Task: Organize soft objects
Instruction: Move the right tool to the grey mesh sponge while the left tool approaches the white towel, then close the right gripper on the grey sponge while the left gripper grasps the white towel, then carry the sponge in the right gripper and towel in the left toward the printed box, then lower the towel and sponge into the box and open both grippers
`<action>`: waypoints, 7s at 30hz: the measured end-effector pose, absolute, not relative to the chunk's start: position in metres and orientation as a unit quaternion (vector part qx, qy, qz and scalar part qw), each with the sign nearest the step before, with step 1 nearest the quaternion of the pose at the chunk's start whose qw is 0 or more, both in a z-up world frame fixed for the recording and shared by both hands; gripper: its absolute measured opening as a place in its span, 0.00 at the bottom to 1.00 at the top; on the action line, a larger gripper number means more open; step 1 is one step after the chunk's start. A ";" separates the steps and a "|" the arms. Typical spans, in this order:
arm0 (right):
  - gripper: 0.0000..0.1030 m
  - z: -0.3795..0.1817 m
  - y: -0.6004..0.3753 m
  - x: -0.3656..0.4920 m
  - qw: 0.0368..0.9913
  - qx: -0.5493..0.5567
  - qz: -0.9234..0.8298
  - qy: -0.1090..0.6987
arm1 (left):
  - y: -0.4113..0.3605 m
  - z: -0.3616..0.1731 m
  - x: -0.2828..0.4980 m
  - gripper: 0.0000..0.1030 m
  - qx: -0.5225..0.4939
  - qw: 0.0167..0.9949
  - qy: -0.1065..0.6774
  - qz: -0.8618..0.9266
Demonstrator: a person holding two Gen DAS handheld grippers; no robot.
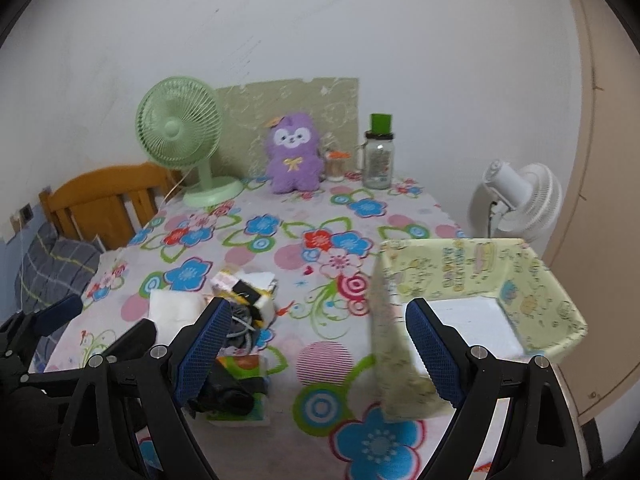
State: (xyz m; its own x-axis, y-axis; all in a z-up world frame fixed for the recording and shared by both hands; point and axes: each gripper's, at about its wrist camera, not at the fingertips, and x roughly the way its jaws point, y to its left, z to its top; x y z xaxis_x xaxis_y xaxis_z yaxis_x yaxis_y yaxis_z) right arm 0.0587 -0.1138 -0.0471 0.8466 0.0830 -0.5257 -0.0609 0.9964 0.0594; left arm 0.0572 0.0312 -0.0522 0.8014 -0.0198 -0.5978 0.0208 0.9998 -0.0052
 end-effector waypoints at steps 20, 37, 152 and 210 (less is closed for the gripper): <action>0.74 -0.092 -0.057 0.125 0.929 0.020 0.091 0.358 | 0.045 -0.100 0.108 0.91 0.011 0.927 0.373 -0.030; 0.43 -0.123 -0.040 0.158 0.899 0.055 0.141 0.411 | 0.048 -0.118 0.129 0.86 0.009 0.918 0.395 -0.036; 0.36 -0.012 -0.251 0.070 0.958 0.081 0.062 0.268 | -0.159 -0.002 0.075 0.09 0.054 0.950 0.283 -0.120; 0.92 -0.025 -0.259 0.067 0.958 0.083 -0.011 0.273 | -0.157 -0.011 0.073 0.95 0.065 0.946 0.291 -0.124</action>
State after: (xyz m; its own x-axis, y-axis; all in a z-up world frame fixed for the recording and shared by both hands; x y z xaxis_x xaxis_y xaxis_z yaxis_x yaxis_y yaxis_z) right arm 0.0667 -0.2587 -0.0248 0.8503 0.0237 -0.5257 0.0668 0.9860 0.1525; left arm 0.0727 -0.1568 -0.0107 0.7994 -0.1969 -0.5676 0.2732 0.9606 0.0515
